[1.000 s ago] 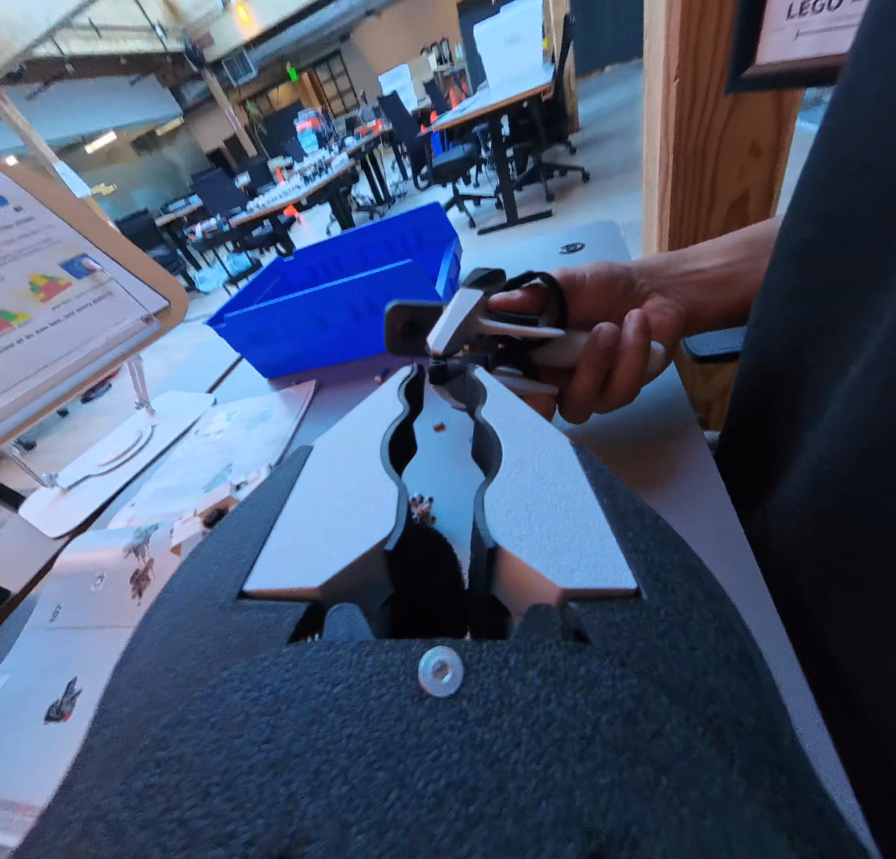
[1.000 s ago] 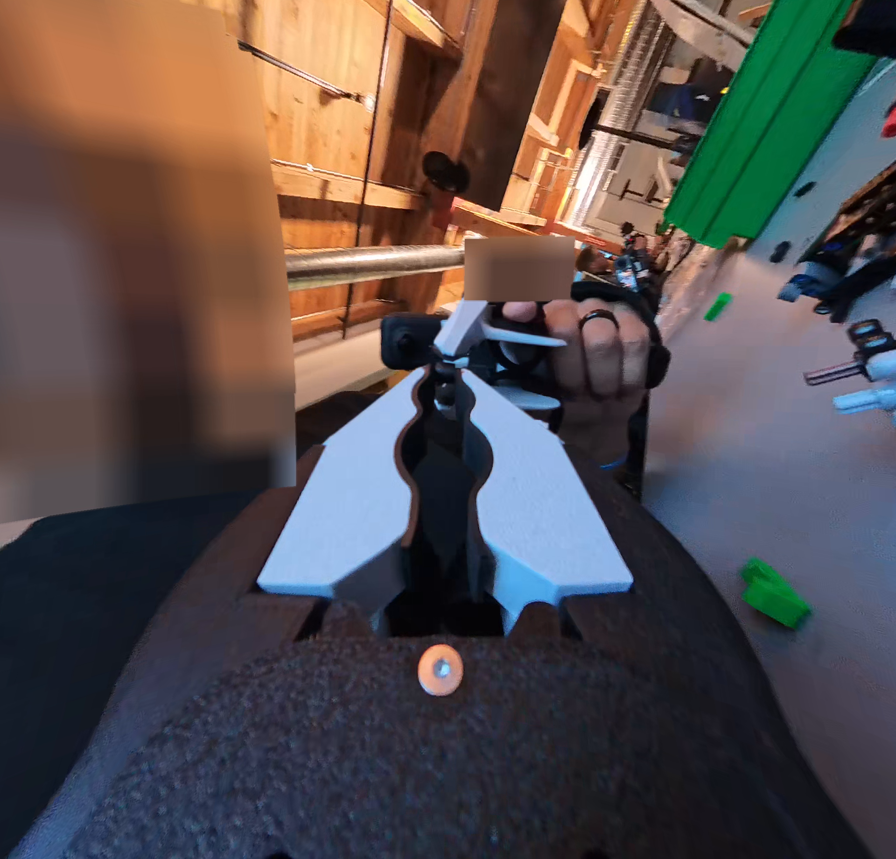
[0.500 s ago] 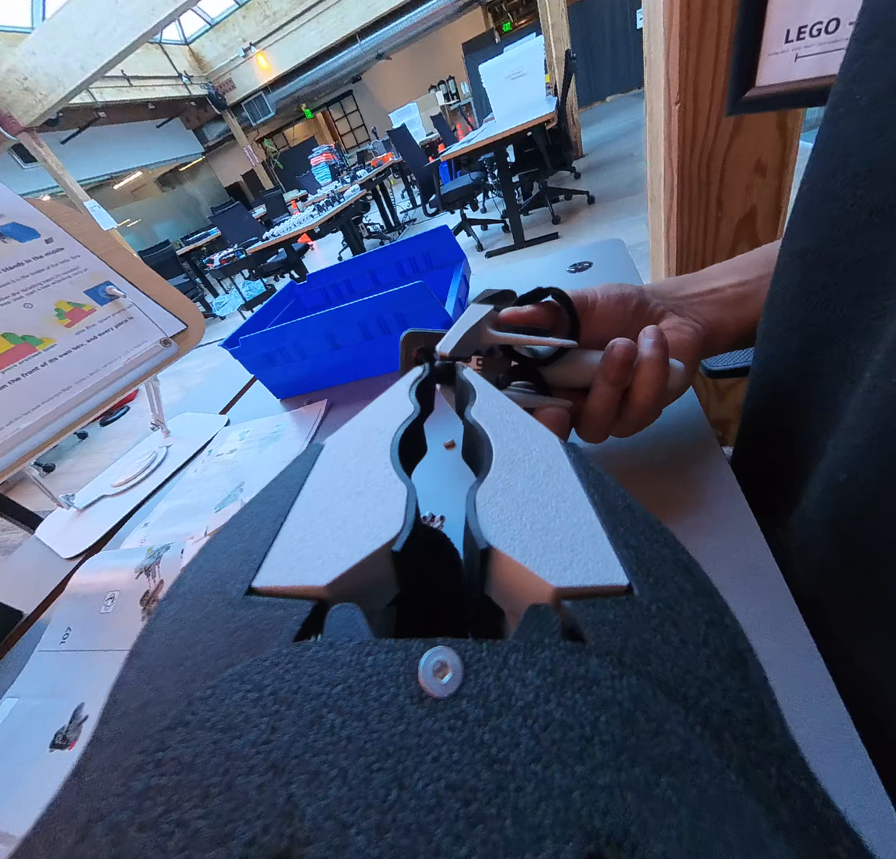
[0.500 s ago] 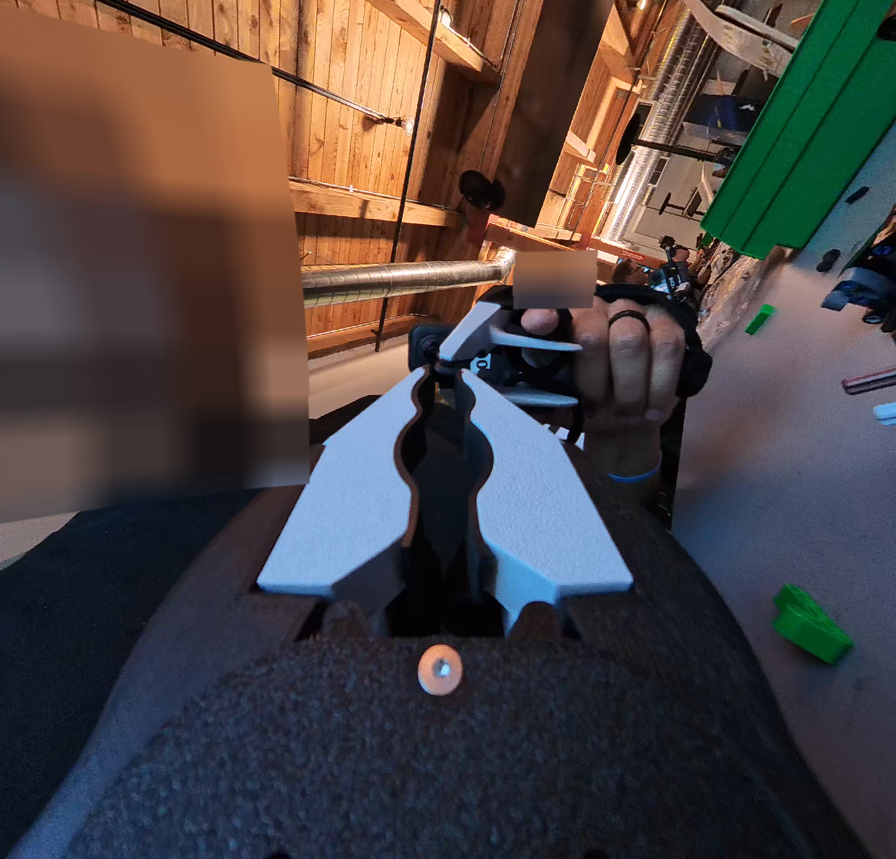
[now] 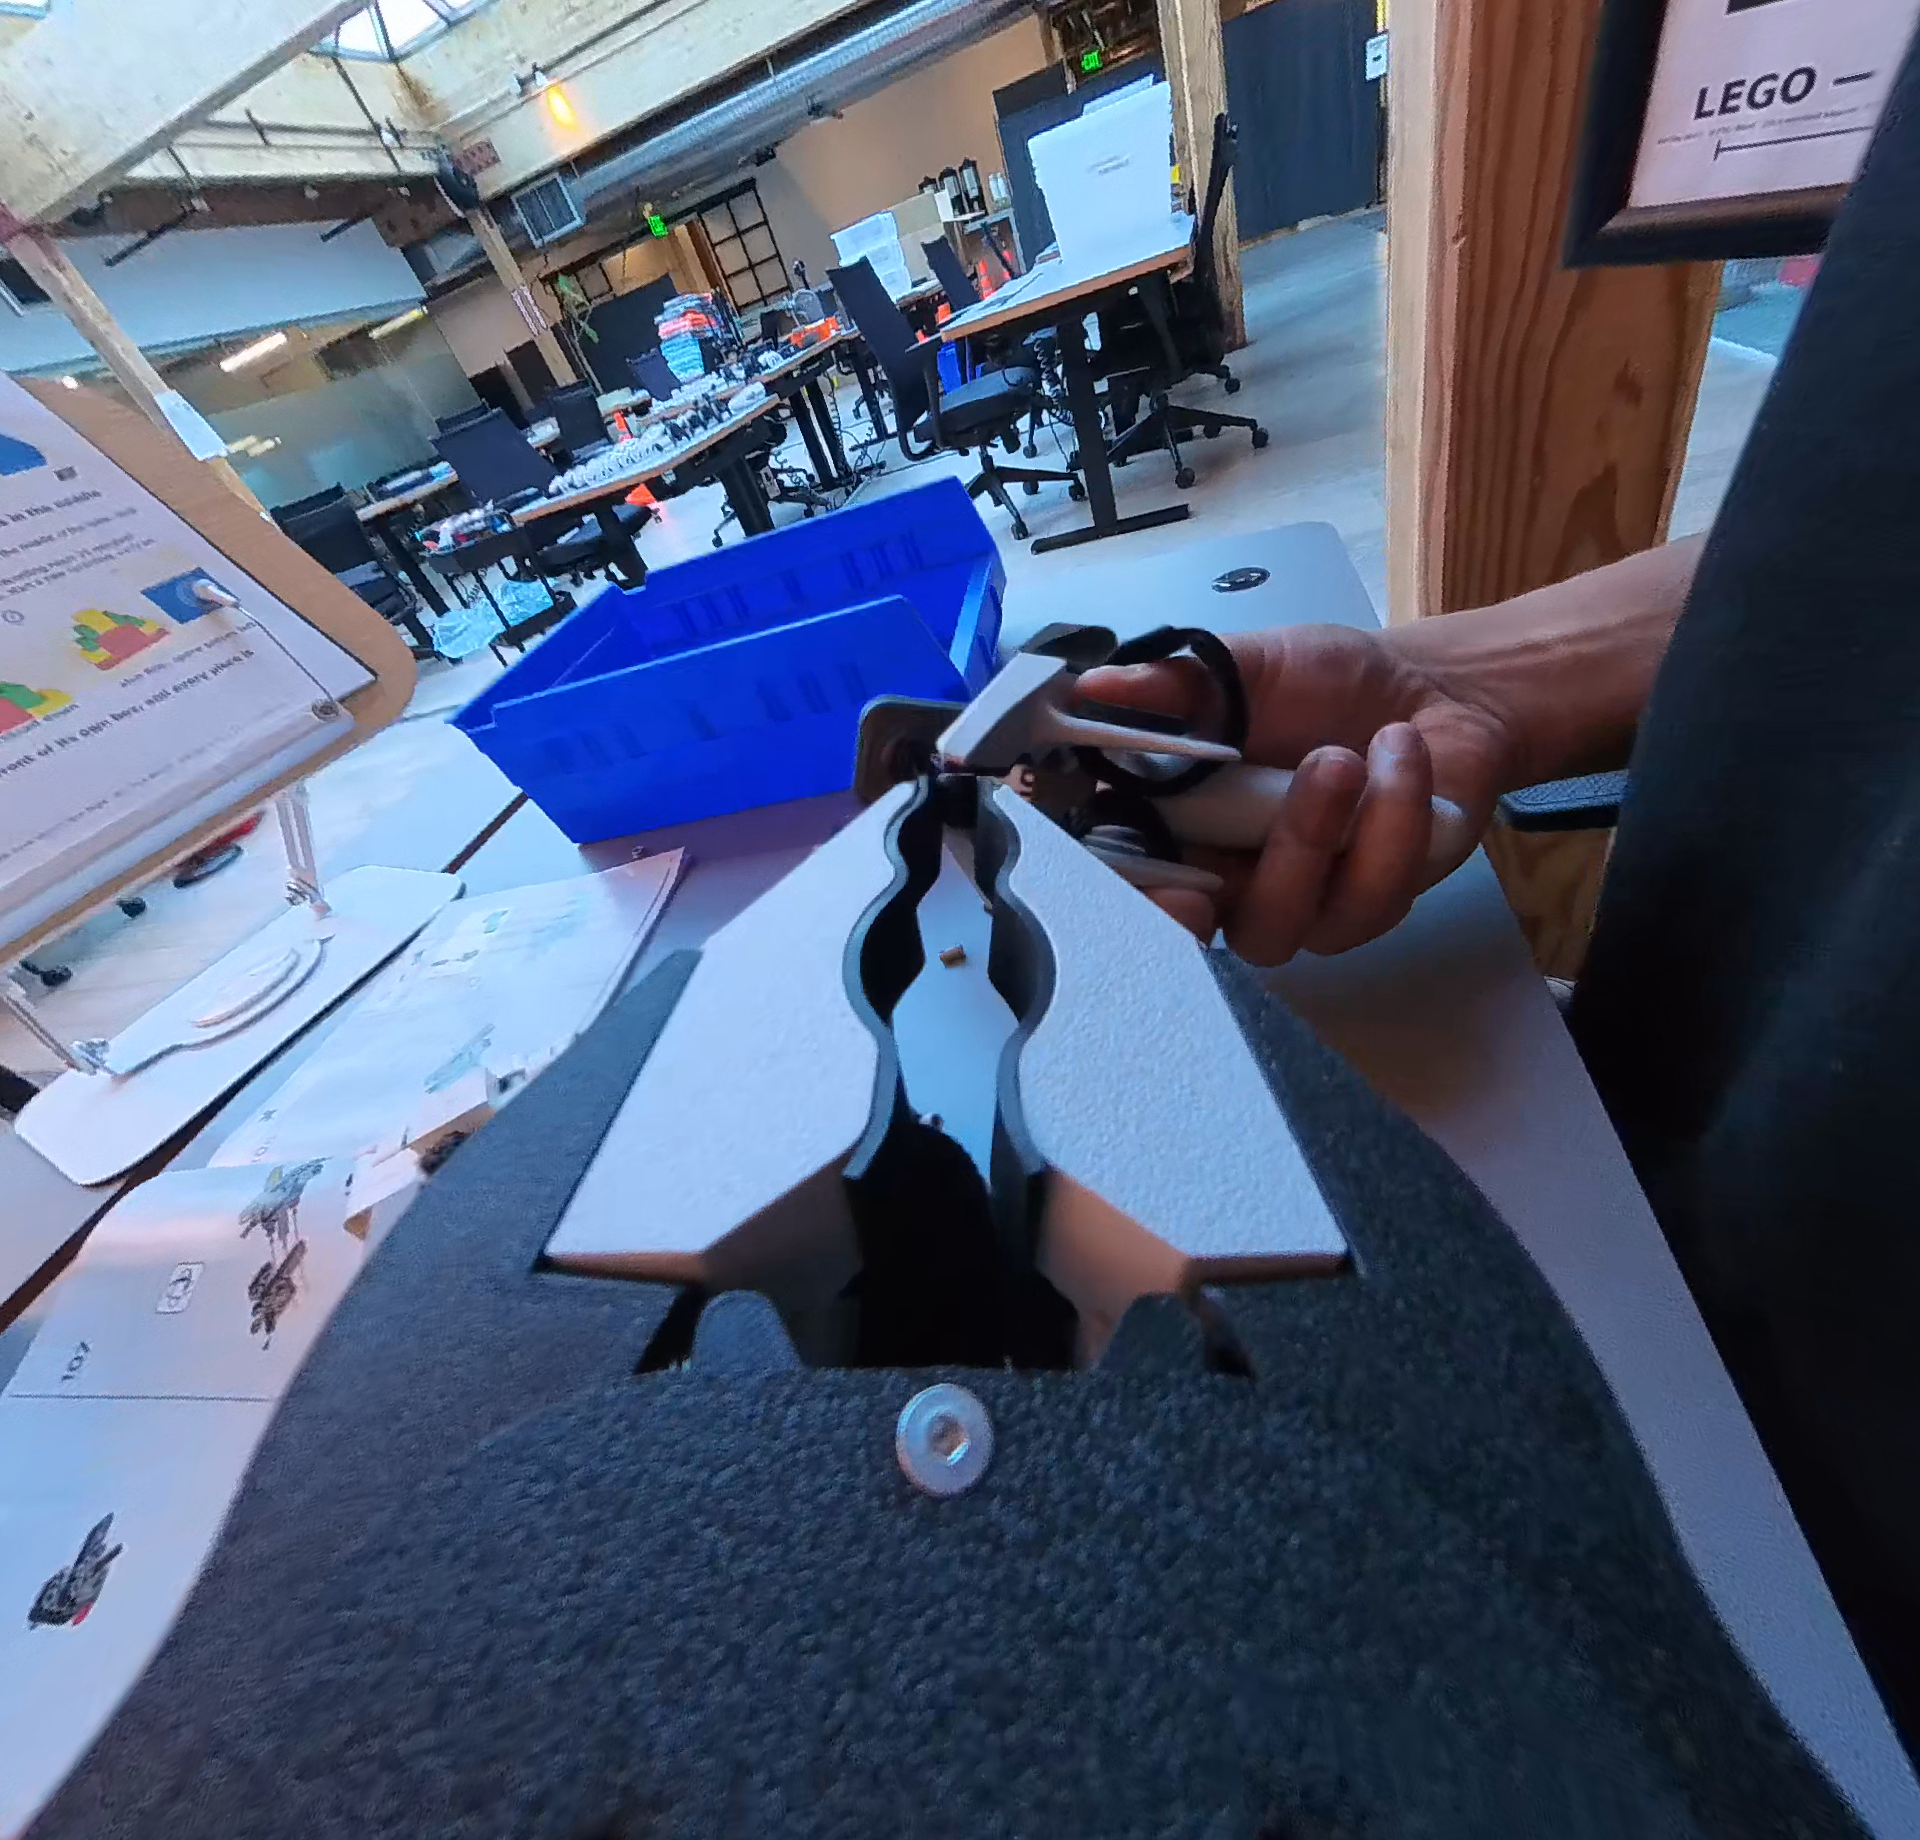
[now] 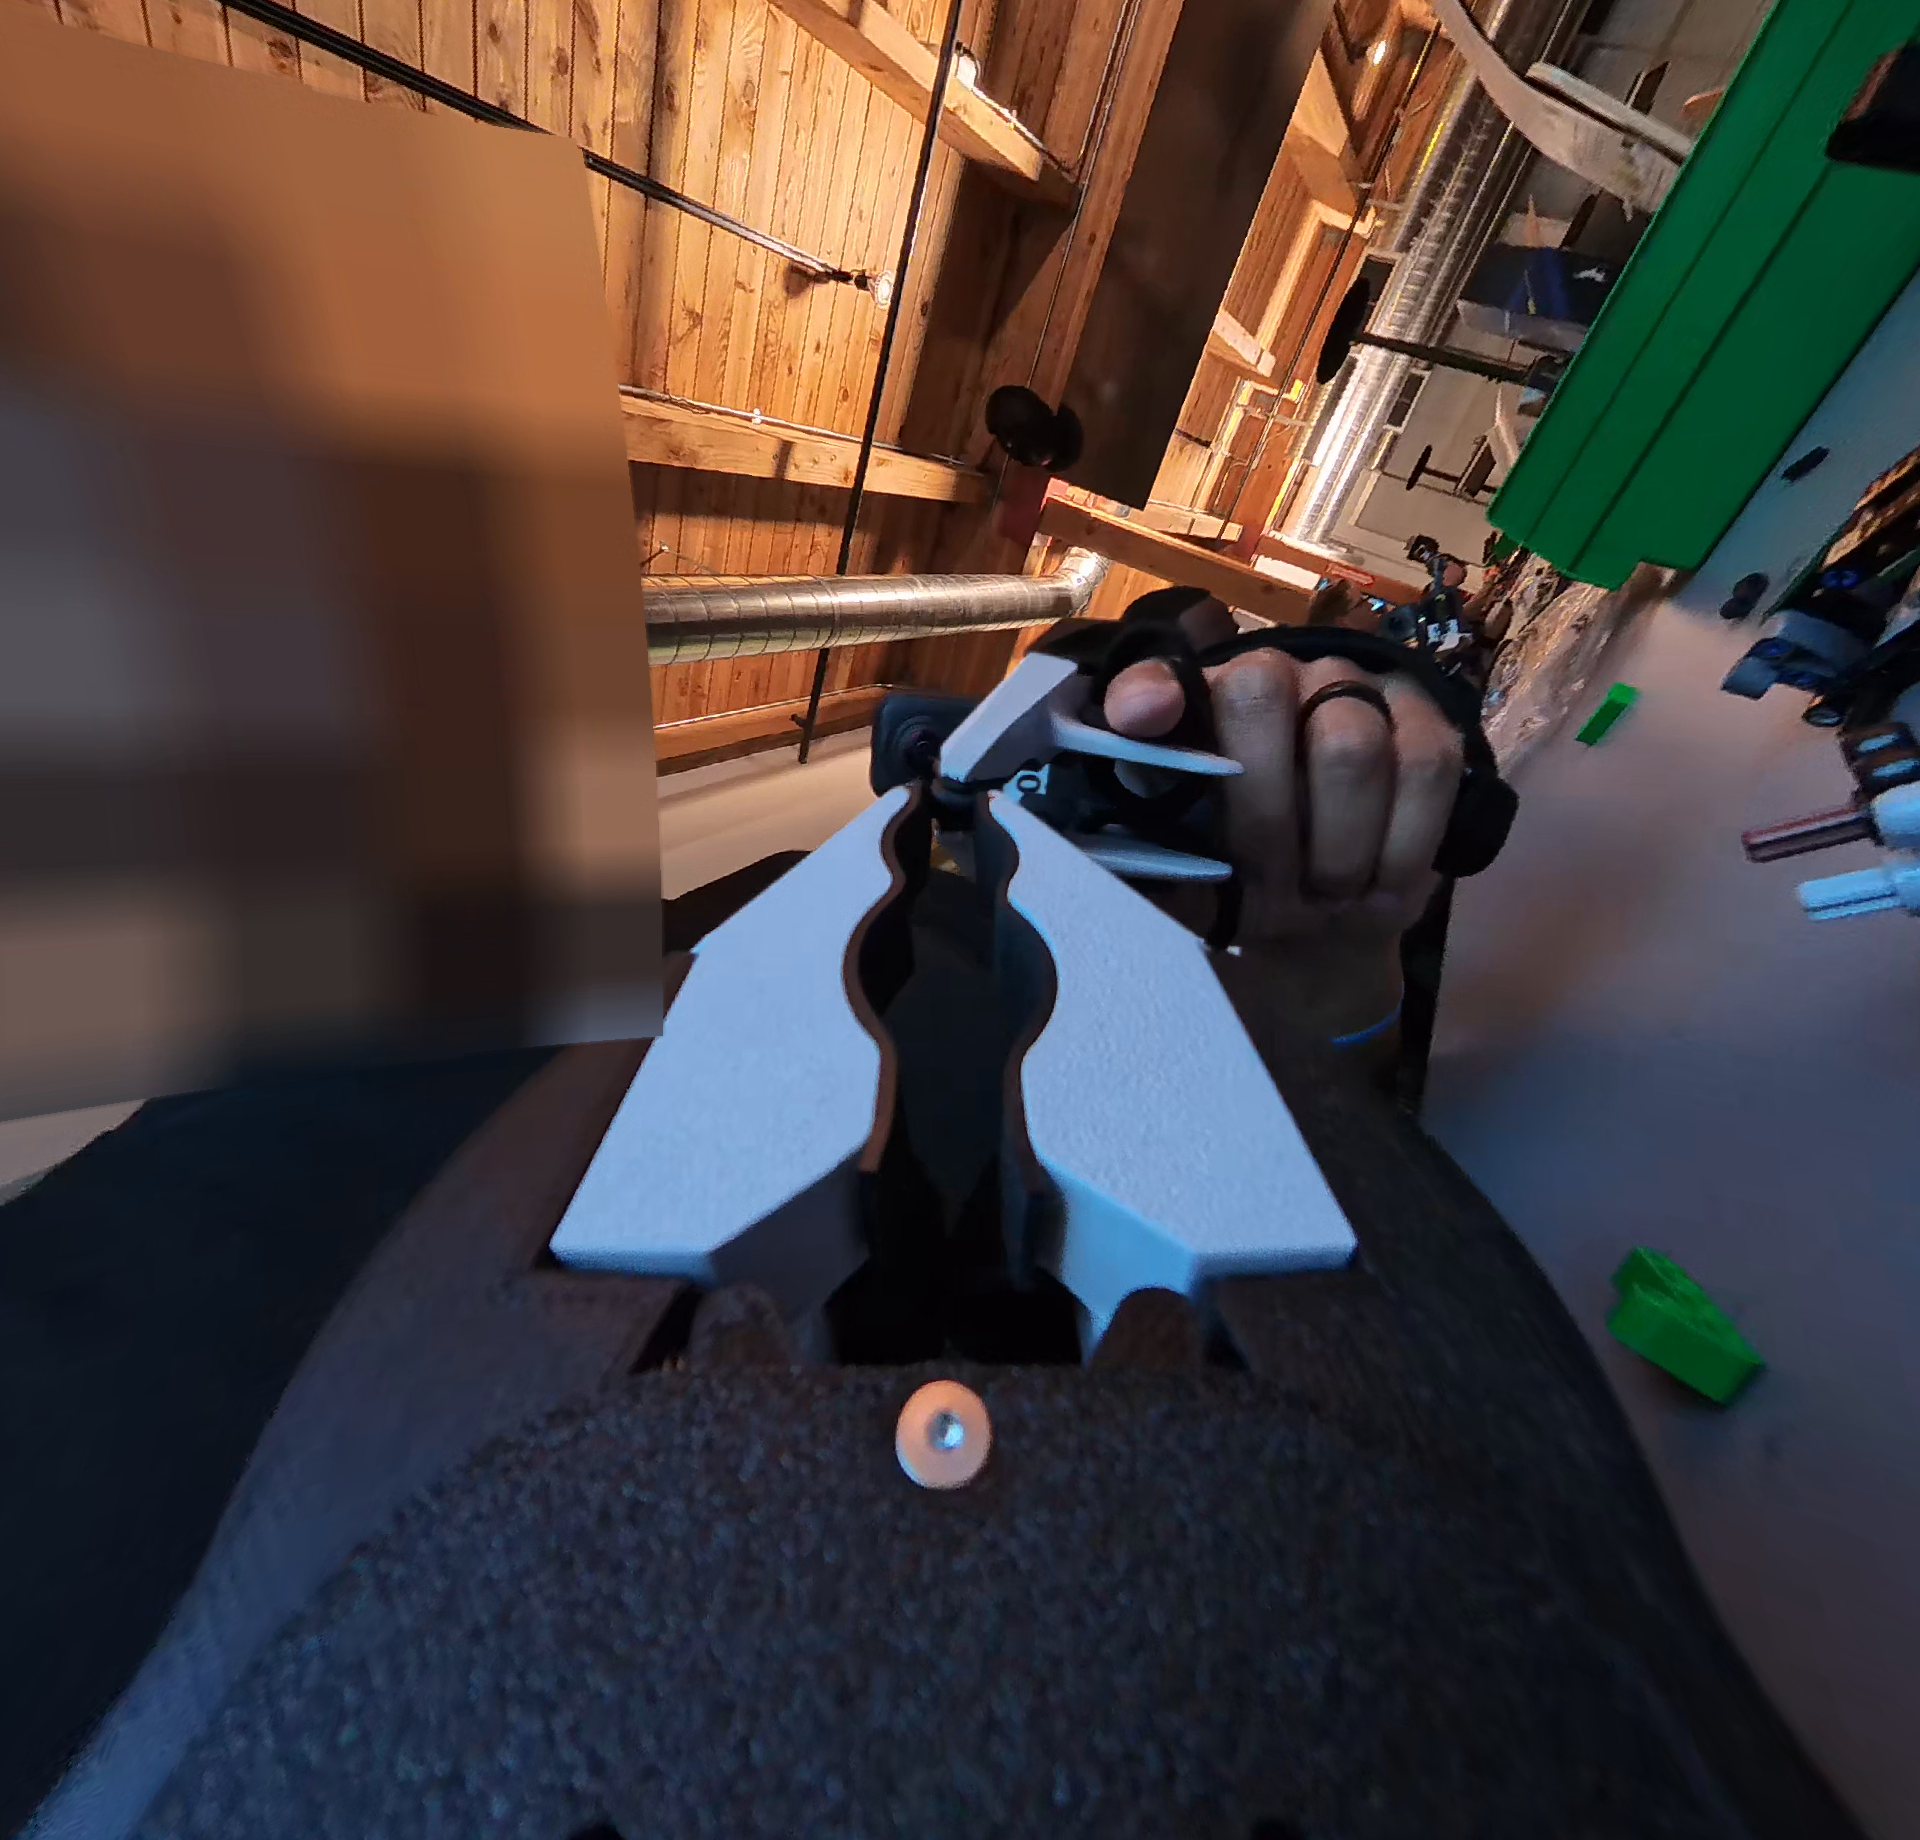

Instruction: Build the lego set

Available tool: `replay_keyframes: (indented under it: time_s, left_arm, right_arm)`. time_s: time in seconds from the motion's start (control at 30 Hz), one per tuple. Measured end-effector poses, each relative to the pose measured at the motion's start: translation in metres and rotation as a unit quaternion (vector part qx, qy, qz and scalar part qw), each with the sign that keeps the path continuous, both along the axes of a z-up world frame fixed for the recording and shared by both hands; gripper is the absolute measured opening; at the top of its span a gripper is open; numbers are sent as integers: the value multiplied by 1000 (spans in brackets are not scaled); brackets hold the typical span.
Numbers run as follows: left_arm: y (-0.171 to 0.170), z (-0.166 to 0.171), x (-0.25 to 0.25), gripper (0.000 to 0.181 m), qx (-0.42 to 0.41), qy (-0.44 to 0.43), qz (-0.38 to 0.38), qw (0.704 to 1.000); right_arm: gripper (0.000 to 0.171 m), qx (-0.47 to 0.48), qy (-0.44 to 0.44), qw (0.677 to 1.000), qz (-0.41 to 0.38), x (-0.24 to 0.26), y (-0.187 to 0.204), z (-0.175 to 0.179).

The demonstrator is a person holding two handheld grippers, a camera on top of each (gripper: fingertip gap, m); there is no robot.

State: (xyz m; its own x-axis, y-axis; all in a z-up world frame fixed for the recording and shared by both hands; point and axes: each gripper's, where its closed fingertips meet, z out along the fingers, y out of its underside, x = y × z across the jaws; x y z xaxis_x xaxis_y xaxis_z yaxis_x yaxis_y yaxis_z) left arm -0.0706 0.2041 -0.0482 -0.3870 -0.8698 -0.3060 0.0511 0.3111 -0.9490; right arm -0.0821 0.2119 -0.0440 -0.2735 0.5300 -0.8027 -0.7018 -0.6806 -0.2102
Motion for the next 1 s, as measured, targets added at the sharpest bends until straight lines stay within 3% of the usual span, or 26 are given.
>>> replay_keyframes:
  time_s: [0.1, 0.23, 0.33, 0.47, 0.53, 0.6, 0.8, 1.0]
  left_arm:
    - [2, -3, 3, 2, -9, 18, 7, 1000]
    - [7, -18, 3, 2, -39, 46, 11, 998]
    - [11, -31, 1, 3, -65, 72, 14, 995]
    - [21, -62, 2, 3, -95, 124, 51, 987]
    - [20, -61, 2, 3, -86, 112, 54, 988]
    - [19, -57, 2, 3, -75, 94, 61, 991]
    - [20, -53, 3, 4, -74, 73, 76, 992]
    - [20, -53, 4, 4, -76, 73, 71, 992]
  right_arm:
    - [9, -5, -37, 999, -27, 5, 3, -4]
    - [22, 9, -160, 979, -124, 42, -5, -7]
    - [19, 19, -391, 899, -195, 71, -17, -36]
    - [18, 6, -632, 755, -173, 99, -28, -98]
    - [17, -5, -666, 738, -109, 95, -31, -120]
    - [18, 4, -667, 741, -79, 87, -28, -123]
    - [17, 56, -742, 666, -59, 87, -17, -135]
    - [13, 95, -750, 654, -43, 85, -17, -135]
